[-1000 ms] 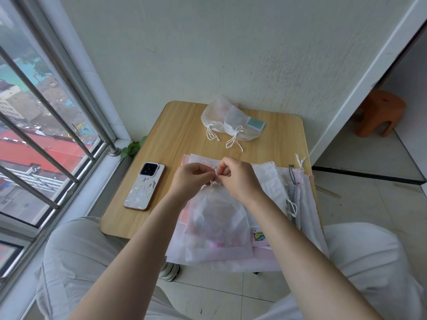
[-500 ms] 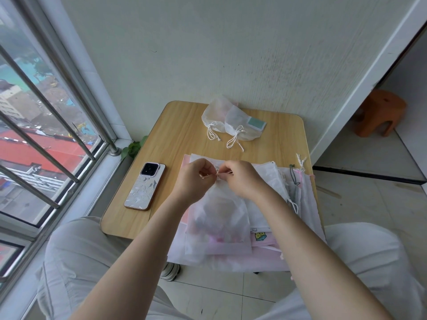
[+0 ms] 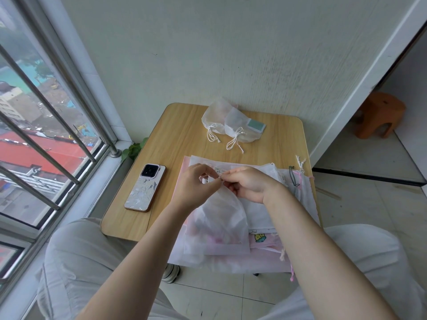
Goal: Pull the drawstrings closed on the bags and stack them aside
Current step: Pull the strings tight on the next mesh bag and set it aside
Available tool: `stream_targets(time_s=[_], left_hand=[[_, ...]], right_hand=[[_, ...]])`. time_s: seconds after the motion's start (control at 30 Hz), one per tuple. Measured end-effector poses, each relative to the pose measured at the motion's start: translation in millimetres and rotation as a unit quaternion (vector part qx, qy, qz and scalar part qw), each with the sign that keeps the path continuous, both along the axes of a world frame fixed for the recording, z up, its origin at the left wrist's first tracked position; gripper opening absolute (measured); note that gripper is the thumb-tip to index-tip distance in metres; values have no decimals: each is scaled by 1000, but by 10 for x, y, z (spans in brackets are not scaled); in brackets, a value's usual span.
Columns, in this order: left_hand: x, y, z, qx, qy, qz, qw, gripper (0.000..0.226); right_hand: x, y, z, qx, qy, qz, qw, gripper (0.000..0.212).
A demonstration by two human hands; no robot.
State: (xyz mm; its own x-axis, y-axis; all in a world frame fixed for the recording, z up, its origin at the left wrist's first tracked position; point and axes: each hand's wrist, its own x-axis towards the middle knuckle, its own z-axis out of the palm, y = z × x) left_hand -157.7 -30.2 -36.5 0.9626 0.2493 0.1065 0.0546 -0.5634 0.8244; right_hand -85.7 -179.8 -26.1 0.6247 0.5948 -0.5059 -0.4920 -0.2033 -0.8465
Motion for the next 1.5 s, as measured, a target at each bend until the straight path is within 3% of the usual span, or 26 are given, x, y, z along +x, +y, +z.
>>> stream_targets(time_s=[0.1, 0.23, 0.37, 0.47, 0.57, 0.63, 0.7, 0.8, 0.93, 1.03, 1.1, 1.2, 1.3, 1.4, 1.5], left_hand=[[49, 32, -14, 66, -22, -3, 998, 11], [88, 65, 50, 107, 27, -13, 994, 10], [136, 68, 135, 119, 112, -40, 986, 28], [116, 192, 124, 187, 166, -80, 965, 38], [120, 261, 93, 266, 183, -97, 942, 33], [146, 260, 118, 272, 175, -89, 942, 20], [180, 263, 158, 232, 133, -84, 960, 14], [260, 219, 229, 172, 112, -152, 967, 27], [462, 131, 289, 220, 163, -164, 948, 23], [645, 187, 318, 183, 147, -129, 963, 17], [765, 213, 348, 117, 154, -109, 975, 22], [942, 200, 393, -17, 148, -41, 988, 31], [1152, 198, 454, -157, 117, 63, 979, 23], [1280, 174, 451, -177, 167, 73, 967, 16], [1280, 160, 296, -143, 180, 100, 968, 16]], right_hand=[[15, -16, -25, -2, -7, -13, 1000, 18], [22, -81, -29, 2, -16, -41, 999, 8], [15, -116, -18, -94, -128, -80, 984, 10], [59, -148, -45, -175, -217, -125, 952, 9], [64, -106, -76, -219, -246, -125, 936, 11], [44, -52, -92, -236, -258, -111, 930, 11], [52, -24, -67, -233, -268, -100, 929, 10], [115, -5, 26, -200, -280, -88, 935, 7], [245, 12, 167, -198, -296, -77, 931, 14], [390, -107, 280, -304, -238, 49, 921, 42], [496, -156, 328, -373, -201, 137, 896, 28], [704, -71, 405, -377, -281, 18, 882, 10], [882, 94, 601, -314, -427, -109, 841, 36], [950, 201, 731, -257, -495, -96, 825, 53], [956, 177, 573, -268, -491, -83, 825, 36]])
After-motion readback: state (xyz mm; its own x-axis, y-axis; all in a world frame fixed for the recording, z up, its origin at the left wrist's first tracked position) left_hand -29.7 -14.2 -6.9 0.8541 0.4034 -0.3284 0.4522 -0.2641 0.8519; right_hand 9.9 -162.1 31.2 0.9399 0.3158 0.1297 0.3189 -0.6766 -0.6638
